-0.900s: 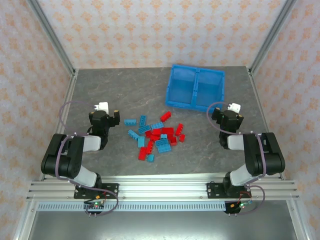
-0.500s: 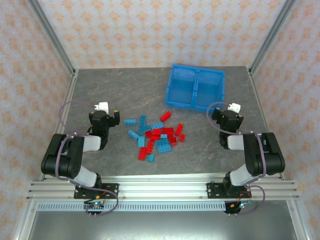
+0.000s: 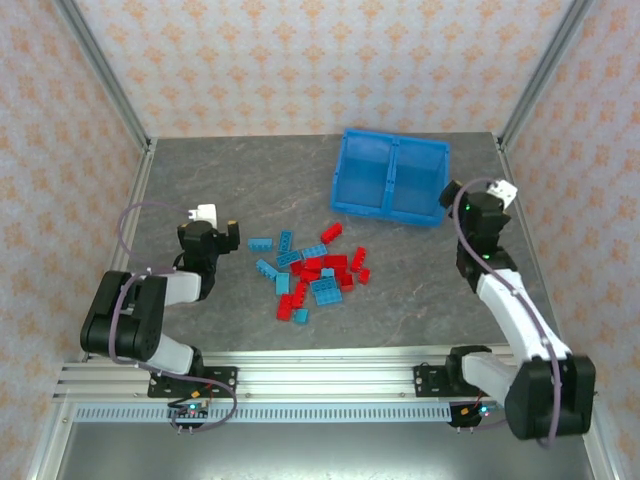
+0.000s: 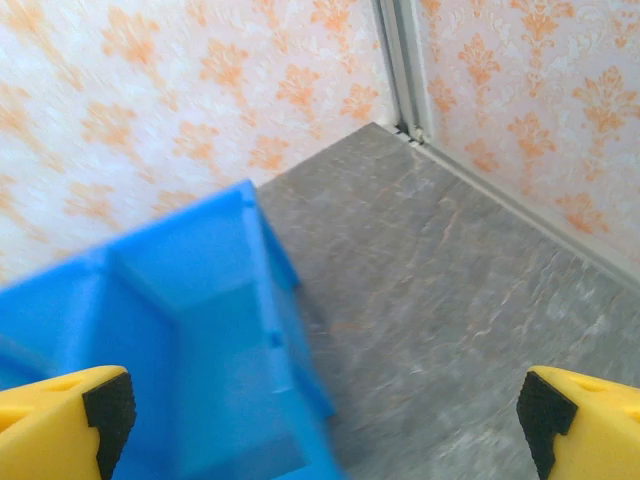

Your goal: Sort the legos into containers by color

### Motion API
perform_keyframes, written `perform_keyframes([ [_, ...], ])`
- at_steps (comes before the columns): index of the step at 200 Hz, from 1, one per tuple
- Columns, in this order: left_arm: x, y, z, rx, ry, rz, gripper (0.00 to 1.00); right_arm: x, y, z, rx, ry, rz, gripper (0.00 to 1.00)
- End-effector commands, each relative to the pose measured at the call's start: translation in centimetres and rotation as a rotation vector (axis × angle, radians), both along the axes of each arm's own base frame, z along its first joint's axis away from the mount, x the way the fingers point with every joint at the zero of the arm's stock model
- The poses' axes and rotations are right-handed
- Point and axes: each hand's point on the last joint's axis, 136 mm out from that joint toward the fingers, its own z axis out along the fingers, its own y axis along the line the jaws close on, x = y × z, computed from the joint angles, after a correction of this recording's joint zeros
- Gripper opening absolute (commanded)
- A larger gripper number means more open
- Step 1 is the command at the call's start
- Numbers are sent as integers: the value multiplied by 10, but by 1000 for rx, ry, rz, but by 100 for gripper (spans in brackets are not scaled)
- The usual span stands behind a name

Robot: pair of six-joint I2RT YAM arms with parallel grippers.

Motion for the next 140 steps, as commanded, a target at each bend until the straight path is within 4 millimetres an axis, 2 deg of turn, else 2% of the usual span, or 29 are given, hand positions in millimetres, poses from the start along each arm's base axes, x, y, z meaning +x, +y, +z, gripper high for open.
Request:
perform_keyframes([
  [1,-5,-2,48,-22,-61,13,100,-41,44,-43,227,330,125,99],
  [15,-16,-10,81,-82,-117,-8,100,-53,81,-48,245,468,284,99],
  [29,-30,-36,124,-90,-164,-109,100,-69,113,-56,219,626,414,99],
  [45,-49,-84,169,-23,-172,-279,100,-90,142,-72,155,806,535,99],
  [64,-86,-168,203,70,-163,-679,99,-107,171,-89,108,920,617,99],
  [78,-137,-228,205,184,-111,-1063,99,-110,190,-103,98,946,639,99],
  [90,-176,-250,193,329,-52,-1278,99,-106,200,-115,108,951,618,99],
  [105,-203,-257,179,460,-4,-1403,99,-95,207,-128,124,950,577,99],
  [115,-212,-257,172,490,16,-1443,99,-86,211,-135,136,947,551,99],
  [131,-215,-255,157,510,34,-1467,99,-72,222,-145,158,931,537,99],
  [140,-212,-253,141,541,47,-1458,99,-65,228,-152,165,936,528,99],
])
